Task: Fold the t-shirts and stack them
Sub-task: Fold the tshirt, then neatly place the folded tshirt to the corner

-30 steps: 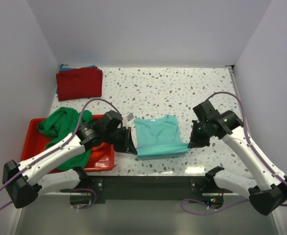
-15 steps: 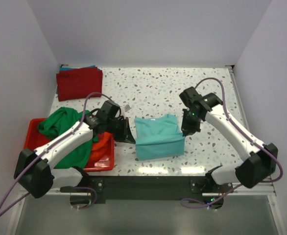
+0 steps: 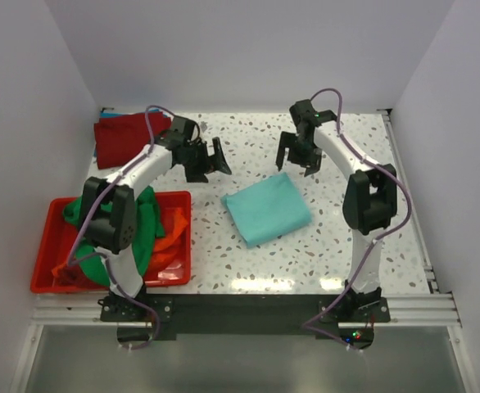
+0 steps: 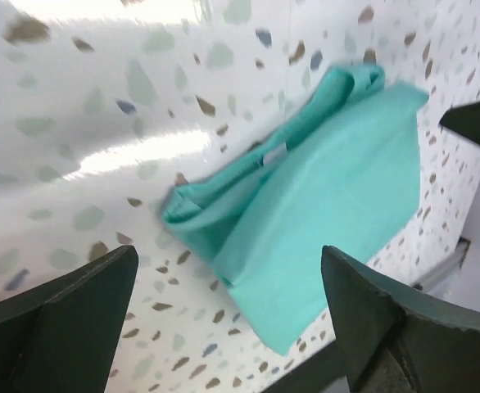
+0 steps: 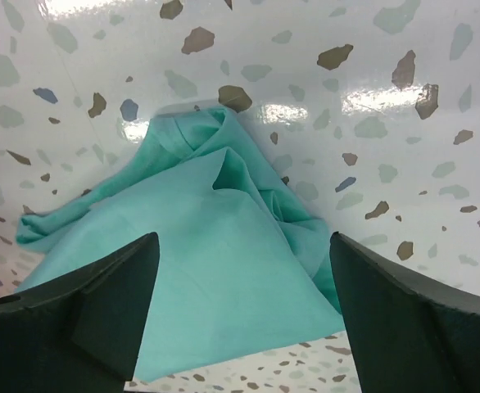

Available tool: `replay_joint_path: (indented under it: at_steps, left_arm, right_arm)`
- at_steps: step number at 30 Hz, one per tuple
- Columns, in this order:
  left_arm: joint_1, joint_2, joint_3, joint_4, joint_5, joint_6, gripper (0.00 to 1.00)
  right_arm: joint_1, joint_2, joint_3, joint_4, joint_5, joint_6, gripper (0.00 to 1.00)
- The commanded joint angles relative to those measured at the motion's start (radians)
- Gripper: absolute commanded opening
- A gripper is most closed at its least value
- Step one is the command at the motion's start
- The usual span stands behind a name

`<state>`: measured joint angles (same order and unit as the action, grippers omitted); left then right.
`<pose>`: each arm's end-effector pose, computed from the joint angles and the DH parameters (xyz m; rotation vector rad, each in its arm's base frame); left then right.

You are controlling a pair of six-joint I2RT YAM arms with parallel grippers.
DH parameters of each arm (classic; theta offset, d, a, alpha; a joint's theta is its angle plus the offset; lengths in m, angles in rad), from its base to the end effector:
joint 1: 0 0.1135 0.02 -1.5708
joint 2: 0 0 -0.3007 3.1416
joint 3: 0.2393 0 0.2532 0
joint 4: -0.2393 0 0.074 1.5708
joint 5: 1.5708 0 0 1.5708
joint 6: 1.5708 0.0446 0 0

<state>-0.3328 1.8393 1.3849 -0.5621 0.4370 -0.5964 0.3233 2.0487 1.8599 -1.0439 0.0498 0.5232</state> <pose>0.3788 -0.1509 0.2521 -0.1861 2.7036 -0.8816 0.4279 0.1410 0.2815 0.2923 2.7949 0.1332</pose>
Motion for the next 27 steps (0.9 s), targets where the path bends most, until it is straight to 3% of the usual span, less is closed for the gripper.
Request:
replay_joint_path:
  at_steps: [1, 7, 14, 21, 27]
  left_arm:
    - [0.012, -0.041, 0.085, -0.004, -0.138, 0.021, 1.00]
    - [-0.011, -0.166, -0.142, 0.066, -0.127, 0.015, 1.00]
    - [-0.138, -0.311, -0.369, 0.208, -0.112, -0.016, 0.98]
    - [-0.175, -0.348, -0.579, 0.425, 0.053, -0.123, 0.93]
    - [-0.190, -0.299, -0.652, 0.588, 0.131, -0.170, 0.93]
  right_arm:
    - [0.000, -0.044, 0.036, 0.048, -0.047, -0.075, 0.89]
    - [0.000, -0.272, -0.243, 0.172, -0.105, -0.107, 0.89]
    - [0.013, -0.485, -0.497, 0.271, -0.231, -0.107, 0.87]
    - [0.033, -0.492, -0.631, 0.324, -0.275, -0.098, 0.86]
    - [0.065, -0.432, -0.679, 0.390, -0.321, -0.084, 0.84]
